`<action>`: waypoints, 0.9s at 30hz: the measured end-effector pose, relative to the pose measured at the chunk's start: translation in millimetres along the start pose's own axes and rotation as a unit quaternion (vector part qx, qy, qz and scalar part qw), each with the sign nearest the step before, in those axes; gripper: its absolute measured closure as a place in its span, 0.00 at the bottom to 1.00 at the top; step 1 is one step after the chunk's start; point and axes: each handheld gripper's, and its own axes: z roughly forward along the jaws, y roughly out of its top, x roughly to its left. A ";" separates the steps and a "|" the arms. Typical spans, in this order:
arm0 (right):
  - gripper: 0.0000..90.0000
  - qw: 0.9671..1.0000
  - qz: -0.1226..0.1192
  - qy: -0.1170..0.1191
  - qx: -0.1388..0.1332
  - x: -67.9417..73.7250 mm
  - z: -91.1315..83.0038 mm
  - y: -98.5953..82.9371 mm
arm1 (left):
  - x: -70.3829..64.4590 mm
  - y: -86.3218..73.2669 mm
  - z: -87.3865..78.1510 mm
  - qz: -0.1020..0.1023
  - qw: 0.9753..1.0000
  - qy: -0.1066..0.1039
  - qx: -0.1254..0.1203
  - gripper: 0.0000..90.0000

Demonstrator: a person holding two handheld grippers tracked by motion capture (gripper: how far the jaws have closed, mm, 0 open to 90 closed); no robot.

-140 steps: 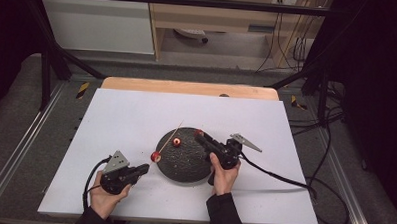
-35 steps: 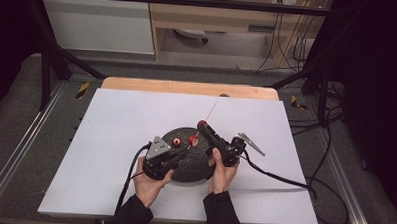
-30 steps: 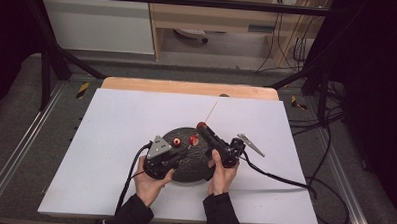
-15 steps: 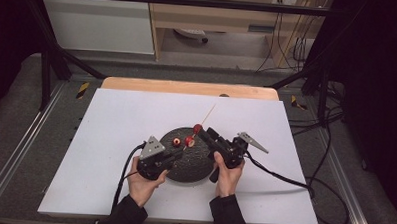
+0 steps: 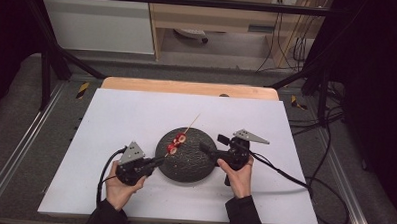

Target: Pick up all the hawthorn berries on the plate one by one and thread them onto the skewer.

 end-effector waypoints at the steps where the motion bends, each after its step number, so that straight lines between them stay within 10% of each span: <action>1: 0.05 1.000 0.000 0.000 0.000 0.0 0.0 0.0 | 2.0 -1.8 -2.3 0.001 1.000 0.001 0.001 0.99; 27: 0.02 0.980 -0.116 -0.019 0.162 -0.9 5.1 -9.5 | 47.5 -58.2 -56.4 -0.016 0.999 0.020 0.034 0.98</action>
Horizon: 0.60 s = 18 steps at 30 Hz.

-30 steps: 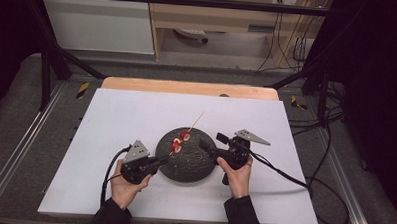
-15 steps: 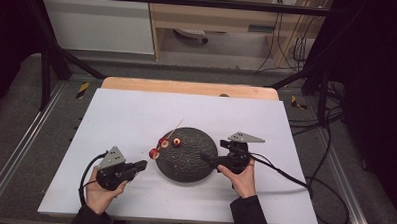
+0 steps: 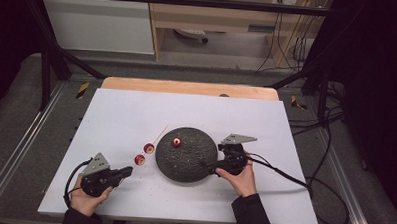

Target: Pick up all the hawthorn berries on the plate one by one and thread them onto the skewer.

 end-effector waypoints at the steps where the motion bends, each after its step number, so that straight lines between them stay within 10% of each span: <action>1: 0.02 1.000 -0.006 -0.002 0.008 1.0 1.1 1.2 | 0.1 -1.0 0.1 0.001 1.000 0.001 0.002 0.98; 18: 0.05 0.992 -0.073 -0.008 0.107 16.0 33.0 41.4 | 7.1 -8.3 -4.0 -0.002 1.000 0.002 0.010 0.98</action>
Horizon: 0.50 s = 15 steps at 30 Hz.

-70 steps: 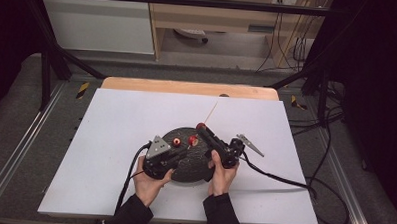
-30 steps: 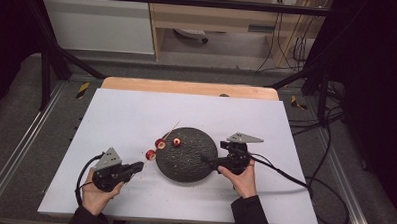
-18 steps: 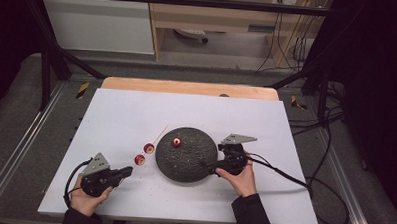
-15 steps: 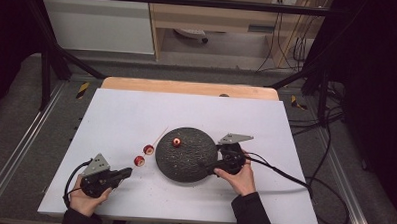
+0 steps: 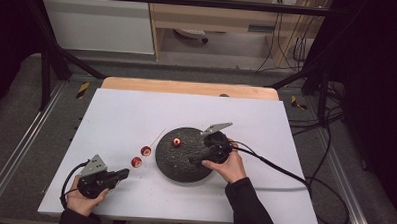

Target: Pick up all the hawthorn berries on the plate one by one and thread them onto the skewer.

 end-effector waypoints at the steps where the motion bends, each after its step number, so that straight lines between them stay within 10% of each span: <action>1: 0.05 1.000 -0.001 -0.001 0.005 0.3 1.6 3.3 | 0.4 -0.2 -0.2 -0.001 1.000 -0.001 0.000 0.98; 15: 0.12 0.997 -0.041 -0.002 0.060 2.4 33.7 46.1 | 3.0 0.5 -0.9 -0.004 1.000 0.005 0.000 0.98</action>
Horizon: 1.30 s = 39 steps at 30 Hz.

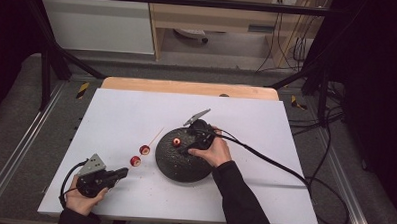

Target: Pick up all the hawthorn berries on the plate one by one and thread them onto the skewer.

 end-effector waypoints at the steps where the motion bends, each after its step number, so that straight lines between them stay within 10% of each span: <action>1: 0.13 1.000 -0.001 -0.002 0.005 0.3 2.7 2.6 | 0.2 0.0 0.0 0.000 1.000 0.000 0.000 0.98; 19: 0.31 0.996 -0.062 0.001 0.067 -1.6 45.8 29.3 | 0.5 0.3 2.0 -0.001 1.000 0.001 0.004 0.98; 39: 0.67 0.994 -0.059 0.025 0.091 -10.1 60.6 31.4 | 0.7 -0.1 3.3 -0.001 1.000 0.000 0.006 0.98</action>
